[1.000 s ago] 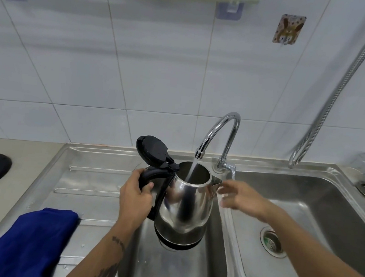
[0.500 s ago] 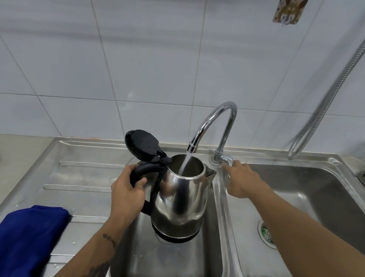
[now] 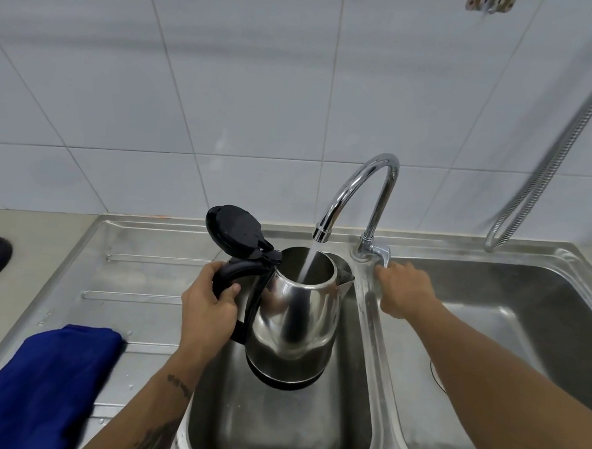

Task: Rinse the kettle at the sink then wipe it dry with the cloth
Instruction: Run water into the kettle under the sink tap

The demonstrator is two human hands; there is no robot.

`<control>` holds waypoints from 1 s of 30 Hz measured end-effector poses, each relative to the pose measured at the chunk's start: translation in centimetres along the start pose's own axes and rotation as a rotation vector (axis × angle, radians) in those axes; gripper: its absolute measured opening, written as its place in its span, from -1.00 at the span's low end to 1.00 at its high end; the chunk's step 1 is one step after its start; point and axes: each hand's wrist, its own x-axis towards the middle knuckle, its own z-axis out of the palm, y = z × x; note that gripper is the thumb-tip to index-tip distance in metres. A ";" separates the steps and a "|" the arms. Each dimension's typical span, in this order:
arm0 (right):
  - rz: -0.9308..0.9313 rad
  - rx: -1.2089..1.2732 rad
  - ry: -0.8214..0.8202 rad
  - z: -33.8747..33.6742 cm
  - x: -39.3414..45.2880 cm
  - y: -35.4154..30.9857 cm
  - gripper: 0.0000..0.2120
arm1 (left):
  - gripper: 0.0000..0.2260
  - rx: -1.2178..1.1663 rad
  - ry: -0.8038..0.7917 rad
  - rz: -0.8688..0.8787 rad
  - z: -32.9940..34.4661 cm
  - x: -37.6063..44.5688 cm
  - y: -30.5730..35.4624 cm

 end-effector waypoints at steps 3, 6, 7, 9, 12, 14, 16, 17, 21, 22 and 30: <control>-0.010 0.027 0.008 0.3 0.1 0.4 -0.52 | -0.75 -0.003 -0.004 -0.008 0.0 -0.1 0.0; -0.034 0.019 0.082 0.7 0.3 0.8 -0.53 | -0.75 0.003 0.001 -0.010 0.1 -0.2 0.1; -0.046 0.022 0.118 0.9 0.4 0.9 -0.54 | -0.75 0.008 0.001 -0.012 0.2 -0.3 0.2; -0.076 0.036 0.205 1.2 0.4 1.1 -0.55 | -0.75 0.020 -0.001 -0.013 0.3 -0.4 0.4; -0.106 0.119 0.331 1.9 0.3 1.7 -0.55 | -0.76 0.039 0.009 -0.009 0.3 -0.7 0.7; -0.101 0.224 0.398 2.0 0.4 2.4 -0.58 | -0.76 0.047 0.020 -0.013 0.3 -0.9 0.9; -0.058 0.387 0.437 1.7 0.7 3.1 -0.61 | -0.76 0.058 0.035 -0.018 0.3 -1.2 1.2; -0.017 0.484 0.446 1.4 1.1 3.3 -0.62 | -0.76 0.064 0.045 -0.021 0.4 -1.3 1.3; 0.135 0.804 0.465 -0.2 3.2 4.2 -0.74 | -0.75 0.051 0.073 -0.040 0.4 -2.3 1.9; 0.164 0.855 0.459 -0.5 3.7 4.4 -0.76 | -0.75 0.048 0.082 -0.044 0.3 -2.6 2.0; 0.334 1.009 0.341 -3.0 5.0 5.3 -0.70 | -0.75 0.054 0.188 -0.045 -1.5 -4.8 2.6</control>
